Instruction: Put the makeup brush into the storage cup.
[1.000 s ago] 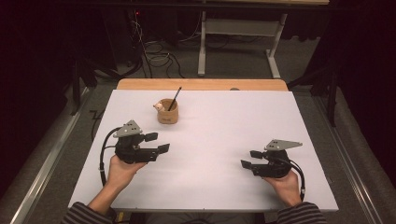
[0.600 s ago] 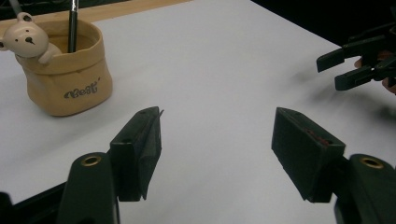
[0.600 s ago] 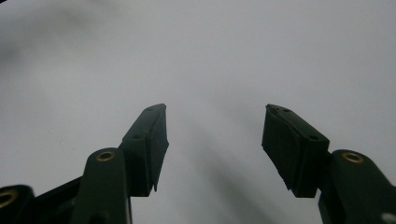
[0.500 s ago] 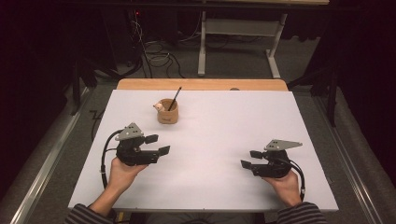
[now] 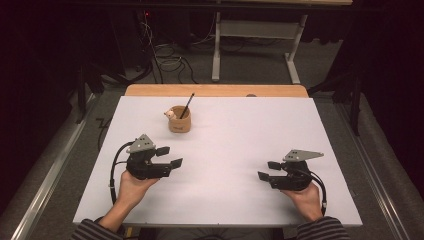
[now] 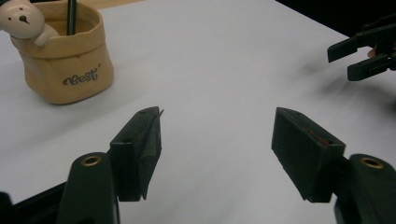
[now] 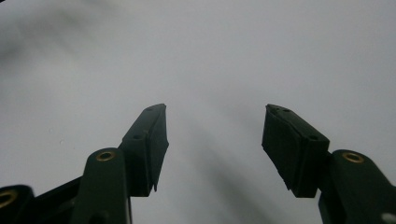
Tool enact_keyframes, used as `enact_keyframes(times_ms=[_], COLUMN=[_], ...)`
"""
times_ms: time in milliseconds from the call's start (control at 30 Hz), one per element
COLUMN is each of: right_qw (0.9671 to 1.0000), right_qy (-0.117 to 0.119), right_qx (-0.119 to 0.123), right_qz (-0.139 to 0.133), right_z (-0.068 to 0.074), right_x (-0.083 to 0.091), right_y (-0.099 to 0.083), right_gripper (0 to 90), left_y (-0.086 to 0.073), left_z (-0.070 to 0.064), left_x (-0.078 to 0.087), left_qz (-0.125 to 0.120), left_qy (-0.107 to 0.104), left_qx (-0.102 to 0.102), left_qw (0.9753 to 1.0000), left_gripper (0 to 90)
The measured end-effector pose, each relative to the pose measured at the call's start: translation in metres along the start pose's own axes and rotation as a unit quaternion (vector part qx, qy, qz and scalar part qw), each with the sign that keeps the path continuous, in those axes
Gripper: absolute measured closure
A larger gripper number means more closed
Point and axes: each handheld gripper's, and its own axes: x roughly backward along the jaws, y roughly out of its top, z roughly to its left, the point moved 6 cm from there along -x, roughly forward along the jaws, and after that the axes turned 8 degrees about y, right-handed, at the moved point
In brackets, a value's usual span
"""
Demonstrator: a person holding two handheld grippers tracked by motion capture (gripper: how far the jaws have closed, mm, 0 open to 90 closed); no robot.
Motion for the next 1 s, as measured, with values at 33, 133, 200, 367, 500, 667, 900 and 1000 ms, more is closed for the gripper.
enact_keyframes(times_ms=[33,133,200,367,500,667,900,1000], right_qw=[1.0000,1.0000,1.0000,1.0000,1.0000,1.0000,1.0000,1.0000], right_qy=[0.000,0.000,0.000,-0.001,-0.002,-0.002,-0.002,-0.002], right_qx=[0.000,0.000,0.001,0.001,0.000,0.001,0.001,0.002], right_qz=[0.000,-0.001,0.000,0.000,0.000,0.000,0.000,0.000], right_z=[0.000,0.000,0.000,0.001,0.000,0.000,0.001,0.001], right_x=[0.000,0.000,0.000,0.000,0.000,0.000,0.000,0.000], right_y=[0.000,0.000,0.000,0.000,0.000,0.000,0.000,0.000], right_gripper=[41.9,41.9,41.9,41.9,41.9,41.9,41.9,41.9], left_y=[-0.001,-0.003,-0.005,-0.009,-0.011,-0.014,-0.019,-0.020], left_z=[0.000,0.000,0.001,0.002,0.002,0.003,0.006,0.008], left_x=[-0.001,-0.002,-0.003,-0.004,-0.005,-0.005,-0.007,-0.007], left_qz=[0.001,0.005,0.007,0.009,0.011,0.014,0.019,0.020], left_qy=[0.000,0.003,0.004,0.008,0.011,0.012,0.019,0.022], left_qx=[0.000,-0.001,-0.002,-0.002,-0.002,0.001,0.005,0.006], left_qw=[1.0000,1.0000,1.0000,0.9999,0.9999,0.9998,0.9996,0.9995], left_gripper=[33.8,33.8,33.8,33.9,33.9,33.9,33.9,33.8])
